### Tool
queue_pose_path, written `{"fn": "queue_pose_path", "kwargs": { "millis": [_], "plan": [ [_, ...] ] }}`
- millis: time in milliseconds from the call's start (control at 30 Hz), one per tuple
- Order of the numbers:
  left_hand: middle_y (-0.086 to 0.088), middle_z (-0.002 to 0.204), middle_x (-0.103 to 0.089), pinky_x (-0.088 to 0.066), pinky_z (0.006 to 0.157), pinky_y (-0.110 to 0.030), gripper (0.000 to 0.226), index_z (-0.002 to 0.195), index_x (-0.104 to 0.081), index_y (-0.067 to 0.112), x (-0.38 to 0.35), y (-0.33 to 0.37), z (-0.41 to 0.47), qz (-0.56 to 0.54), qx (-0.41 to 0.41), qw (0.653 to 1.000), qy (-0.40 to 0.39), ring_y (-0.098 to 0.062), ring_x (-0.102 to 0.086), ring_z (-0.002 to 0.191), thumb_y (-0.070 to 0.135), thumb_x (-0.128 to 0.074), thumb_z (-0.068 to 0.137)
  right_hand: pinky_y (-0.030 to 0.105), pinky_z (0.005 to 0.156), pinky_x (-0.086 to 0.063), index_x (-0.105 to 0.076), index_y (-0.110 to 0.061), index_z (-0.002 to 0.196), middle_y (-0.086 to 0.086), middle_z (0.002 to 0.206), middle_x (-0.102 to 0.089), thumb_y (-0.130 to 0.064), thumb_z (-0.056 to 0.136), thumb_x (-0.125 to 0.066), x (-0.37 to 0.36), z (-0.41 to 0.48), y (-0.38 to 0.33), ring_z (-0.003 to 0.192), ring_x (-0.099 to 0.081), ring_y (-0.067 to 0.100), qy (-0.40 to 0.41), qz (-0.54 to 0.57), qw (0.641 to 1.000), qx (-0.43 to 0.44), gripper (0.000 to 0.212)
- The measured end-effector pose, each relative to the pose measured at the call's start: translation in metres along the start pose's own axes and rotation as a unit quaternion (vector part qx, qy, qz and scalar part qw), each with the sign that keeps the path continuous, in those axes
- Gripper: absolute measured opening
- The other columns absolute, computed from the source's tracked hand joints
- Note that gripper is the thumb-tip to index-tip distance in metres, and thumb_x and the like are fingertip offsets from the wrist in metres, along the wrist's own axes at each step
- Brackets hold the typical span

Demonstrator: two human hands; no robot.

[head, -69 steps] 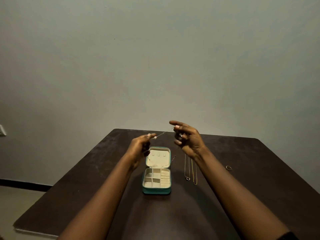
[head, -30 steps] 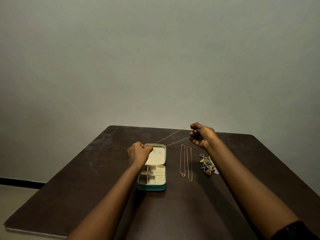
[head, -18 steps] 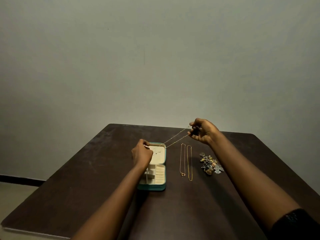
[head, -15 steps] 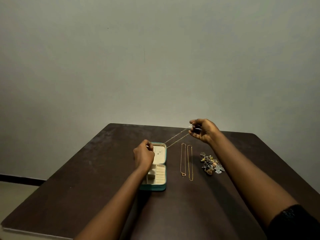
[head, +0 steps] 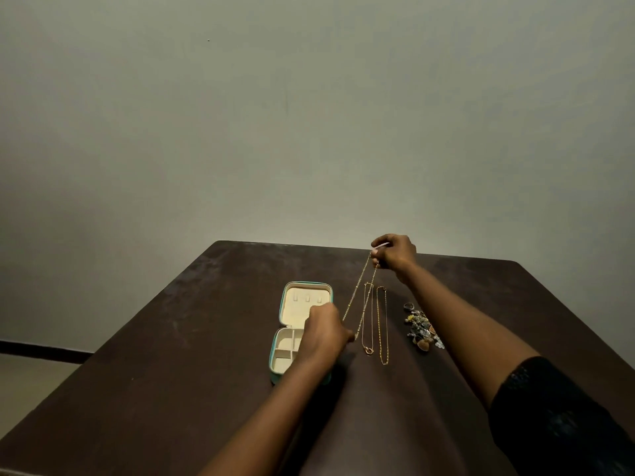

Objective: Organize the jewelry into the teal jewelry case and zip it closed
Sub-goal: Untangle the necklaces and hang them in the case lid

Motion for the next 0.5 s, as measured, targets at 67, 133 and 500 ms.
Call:
{"fn": "queue_pose_path", "kwargs": {
  "millis": [67,133,500],
  "plan": [
    [-0.020,0.093,-0.065,-0.047,0.067,-0.034,0.025,0.095,-0.067,0.000,-0.006,0.011,0.001,0.028,-0.024,0.999,0.001,-0.033,-0.064,0.088,0.019,-0.071,0.080,0.015,0.043,-0.051,-0.067,0.008,0.089,0.017,0.071,-0.062,0.013,0.082,-0.058,-0.004,0.007,0.002,0.048,-0.055,0.016,0.000,-0.080,0.996,0.048,0.012],
    [-0.020,0.098,-0.063,-0.049,0.072,-0.038,0.018,0.098,-0.064,0.000,-0.010,0.017,0.003,0.061,-0.043,0.997,0.003,-0.035,-0.063,0.092,0.014,-0.062,0.086,0.013,0.044,-0.050,-0.069,0.008,0.090,0.022,0.077,-0.066,0.013,0.082,-0.058,-0.011,0.014,0.009,0.050,-0.055,0.016,-0.010,-0.148,0.986,0.076,0.014],
    [-0.018,0.119,-0.052,-0.047,0.086,-0.035,0.029,0.118,-0.057,0.000,-0.033,0.032,0.011,0.163,-0.087,0.982,-0.035,-0.031,-0.058,0.106,0.002,-0.038,0.096,0.041,0.084,-0.054,-0.072,-0.009,0.097,0.012,0.098,-0.072,0.002,0.083,-0.061,-0.068,0.043,0.033,0.091,-0.067,0.027,-0.111,-0.379,0.903,0.170,0.021]
  ]
}}
Point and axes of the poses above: each hand's wrist, its own z-axis towards the middle knuckle, its own x-axis out of the back of the hand, y = z × x, the point moved 9 cm from there along z, towards the middle knuckle
